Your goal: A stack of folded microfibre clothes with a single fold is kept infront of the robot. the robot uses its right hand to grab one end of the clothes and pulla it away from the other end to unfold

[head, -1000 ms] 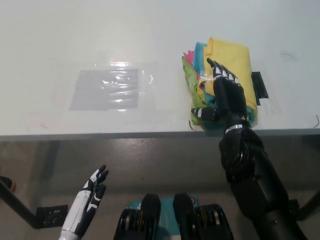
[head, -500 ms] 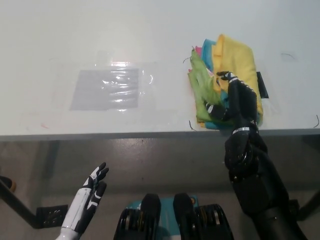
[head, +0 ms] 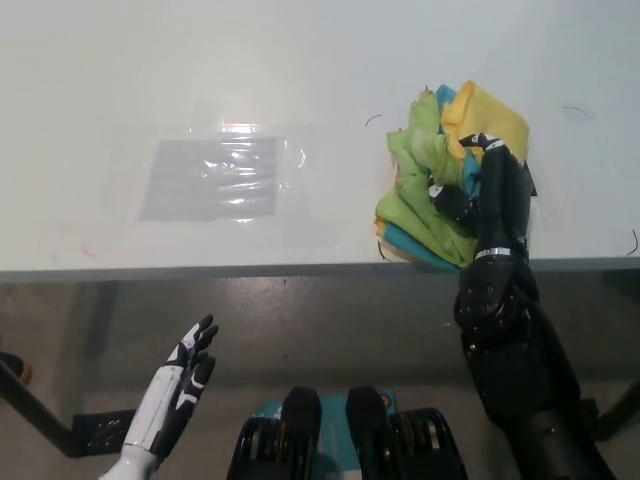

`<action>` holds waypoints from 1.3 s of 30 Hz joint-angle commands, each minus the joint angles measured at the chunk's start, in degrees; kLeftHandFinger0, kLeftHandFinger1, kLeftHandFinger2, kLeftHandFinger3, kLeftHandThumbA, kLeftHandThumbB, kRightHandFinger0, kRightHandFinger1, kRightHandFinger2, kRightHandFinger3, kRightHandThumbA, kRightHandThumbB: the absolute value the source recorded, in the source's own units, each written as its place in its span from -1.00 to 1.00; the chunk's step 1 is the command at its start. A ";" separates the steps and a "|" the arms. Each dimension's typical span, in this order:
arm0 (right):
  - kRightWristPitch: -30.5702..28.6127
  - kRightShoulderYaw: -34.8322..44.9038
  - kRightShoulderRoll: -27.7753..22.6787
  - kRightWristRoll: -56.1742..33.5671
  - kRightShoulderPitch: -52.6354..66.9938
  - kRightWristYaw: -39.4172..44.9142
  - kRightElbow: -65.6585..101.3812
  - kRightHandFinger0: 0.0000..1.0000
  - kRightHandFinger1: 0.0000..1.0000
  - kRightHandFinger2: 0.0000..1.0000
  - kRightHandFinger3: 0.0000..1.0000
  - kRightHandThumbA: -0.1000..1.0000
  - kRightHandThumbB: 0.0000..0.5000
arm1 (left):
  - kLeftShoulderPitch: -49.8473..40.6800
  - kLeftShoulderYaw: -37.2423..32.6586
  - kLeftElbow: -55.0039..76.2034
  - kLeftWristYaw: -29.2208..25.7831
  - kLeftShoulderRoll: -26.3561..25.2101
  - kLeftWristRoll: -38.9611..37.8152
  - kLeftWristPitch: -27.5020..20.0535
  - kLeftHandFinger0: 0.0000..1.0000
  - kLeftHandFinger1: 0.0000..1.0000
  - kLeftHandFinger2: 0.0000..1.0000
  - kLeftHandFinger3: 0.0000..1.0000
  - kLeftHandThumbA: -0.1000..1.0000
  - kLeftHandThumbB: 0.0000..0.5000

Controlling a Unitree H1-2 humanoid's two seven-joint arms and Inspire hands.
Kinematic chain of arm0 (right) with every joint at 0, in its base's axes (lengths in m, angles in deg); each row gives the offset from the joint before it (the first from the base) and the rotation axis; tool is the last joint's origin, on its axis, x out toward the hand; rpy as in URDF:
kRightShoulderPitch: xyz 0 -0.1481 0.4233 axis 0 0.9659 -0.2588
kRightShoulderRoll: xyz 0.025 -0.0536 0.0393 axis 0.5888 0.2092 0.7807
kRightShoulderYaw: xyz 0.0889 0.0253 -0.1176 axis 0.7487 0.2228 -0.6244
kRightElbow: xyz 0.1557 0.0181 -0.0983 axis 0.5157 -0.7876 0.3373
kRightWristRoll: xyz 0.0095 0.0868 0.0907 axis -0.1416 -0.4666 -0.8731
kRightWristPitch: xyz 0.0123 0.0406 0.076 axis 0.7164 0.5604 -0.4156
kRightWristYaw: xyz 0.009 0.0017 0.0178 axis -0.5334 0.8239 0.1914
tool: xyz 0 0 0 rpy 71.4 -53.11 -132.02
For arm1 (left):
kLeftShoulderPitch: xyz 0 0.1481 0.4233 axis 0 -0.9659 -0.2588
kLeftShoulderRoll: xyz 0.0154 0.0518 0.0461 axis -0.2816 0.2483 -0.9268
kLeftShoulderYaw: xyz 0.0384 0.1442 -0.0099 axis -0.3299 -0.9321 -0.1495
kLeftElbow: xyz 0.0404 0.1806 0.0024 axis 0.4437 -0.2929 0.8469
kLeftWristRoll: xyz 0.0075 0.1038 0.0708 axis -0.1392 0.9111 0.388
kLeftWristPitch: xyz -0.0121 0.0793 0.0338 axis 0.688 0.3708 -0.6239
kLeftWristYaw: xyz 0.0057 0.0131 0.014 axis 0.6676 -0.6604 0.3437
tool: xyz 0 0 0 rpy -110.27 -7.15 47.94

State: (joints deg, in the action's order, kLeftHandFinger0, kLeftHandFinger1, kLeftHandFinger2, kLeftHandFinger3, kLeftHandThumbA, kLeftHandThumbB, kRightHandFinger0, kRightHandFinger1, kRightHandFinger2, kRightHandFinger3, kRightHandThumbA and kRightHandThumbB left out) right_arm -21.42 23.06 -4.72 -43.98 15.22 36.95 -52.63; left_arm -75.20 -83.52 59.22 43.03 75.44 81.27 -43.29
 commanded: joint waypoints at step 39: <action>-19.14 24.71 3.43 -49.87 -0.88 14.59 4.65 -1.00 -0.71 -0.04 0.18 1.00 -0.51 | 2.09 0.18 0.56 0.38 -1.36 0.73 -0.91 1.00 1.00 1.00 1.00 1.00 0.10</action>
State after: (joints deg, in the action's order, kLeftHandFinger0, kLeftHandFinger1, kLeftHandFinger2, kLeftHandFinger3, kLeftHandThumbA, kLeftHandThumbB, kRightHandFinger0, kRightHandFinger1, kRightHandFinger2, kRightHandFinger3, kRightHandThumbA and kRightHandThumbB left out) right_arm -33.92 42.92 -2.65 -78.49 15.91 46.61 -54.09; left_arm -74.56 -83.55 58.91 43.08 75.19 81.48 -43.24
